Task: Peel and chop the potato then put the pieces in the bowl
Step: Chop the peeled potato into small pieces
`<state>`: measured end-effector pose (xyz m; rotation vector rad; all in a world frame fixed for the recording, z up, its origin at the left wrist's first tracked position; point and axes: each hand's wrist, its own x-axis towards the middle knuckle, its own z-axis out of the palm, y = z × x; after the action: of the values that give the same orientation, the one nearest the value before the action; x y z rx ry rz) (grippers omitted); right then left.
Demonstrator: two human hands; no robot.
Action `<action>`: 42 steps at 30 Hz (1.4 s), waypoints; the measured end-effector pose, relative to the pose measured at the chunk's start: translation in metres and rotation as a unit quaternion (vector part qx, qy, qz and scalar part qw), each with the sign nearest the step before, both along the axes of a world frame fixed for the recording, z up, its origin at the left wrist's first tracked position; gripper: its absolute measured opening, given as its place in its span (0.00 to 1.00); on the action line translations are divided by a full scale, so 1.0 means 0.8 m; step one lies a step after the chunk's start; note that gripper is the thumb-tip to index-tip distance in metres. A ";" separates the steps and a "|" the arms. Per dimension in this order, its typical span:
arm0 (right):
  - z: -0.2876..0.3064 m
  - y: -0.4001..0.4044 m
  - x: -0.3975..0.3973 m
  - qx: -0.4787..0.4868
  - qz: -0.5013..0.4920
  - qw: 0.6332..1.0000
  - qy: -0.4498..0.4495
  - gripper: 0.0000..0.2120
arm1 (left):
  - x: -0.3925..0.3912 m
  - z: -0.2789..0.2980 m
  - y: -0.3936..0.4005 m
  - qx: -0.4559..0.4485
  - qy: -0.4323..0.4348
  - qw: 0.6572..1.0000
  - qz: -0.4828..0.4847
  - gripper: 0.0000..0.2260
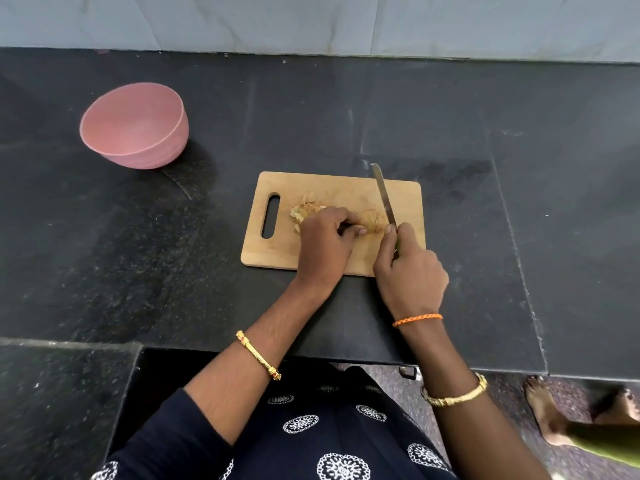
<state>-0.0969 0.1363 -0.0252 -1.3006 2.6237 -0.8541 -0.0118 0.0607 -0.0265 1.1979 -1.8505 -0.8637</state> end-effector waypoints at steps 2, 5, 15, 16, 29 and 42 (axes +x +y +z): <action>-0.008 -0.002 0.003 -0.009 -0.018 0.999 0.031 0.12 | 0.000 -0.001 0.000 -0.001 0.002 1.000 0.002 0.04; -0.011 -0.002 0.002 -0.026 -0.043 0.998 0.047 0.12 | -0.002 -0.002 0.001 0.002 0.002 1.000 0.013 0.05; -0.006 -0.009 -0.007 0.045 -0.027 0.998 0.023 0.12 | -0.003 -0.001 0.004 -0.003 0.002 1.000 0.019 0.04; -0.004 -0.010 -0.008 0.052 -0.024 0.998 0.020 0.12 | -0.003 -0.001 0.004 0.001 -0.001 1.000 0.019 0.05; 0.014 -0.029 -0.020 0.084 0.045 0.993 -0.062 0.12 | -0.011 0.009 0.003 0.024 -0.022 0.999 0.034 0.05; 0.010 0.009 -0.026 0.101 0.123 0.986 -0.044 0.14 | -0.008 0.000 0.014 -0.024 -0.012 0.999 0.024 0.05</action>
<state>-0.1177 0.1436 -0.0172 -1.4535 2.3467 -0.5776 -0.0182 0.0720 -0.0267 1.2227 -1.8443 -0.7761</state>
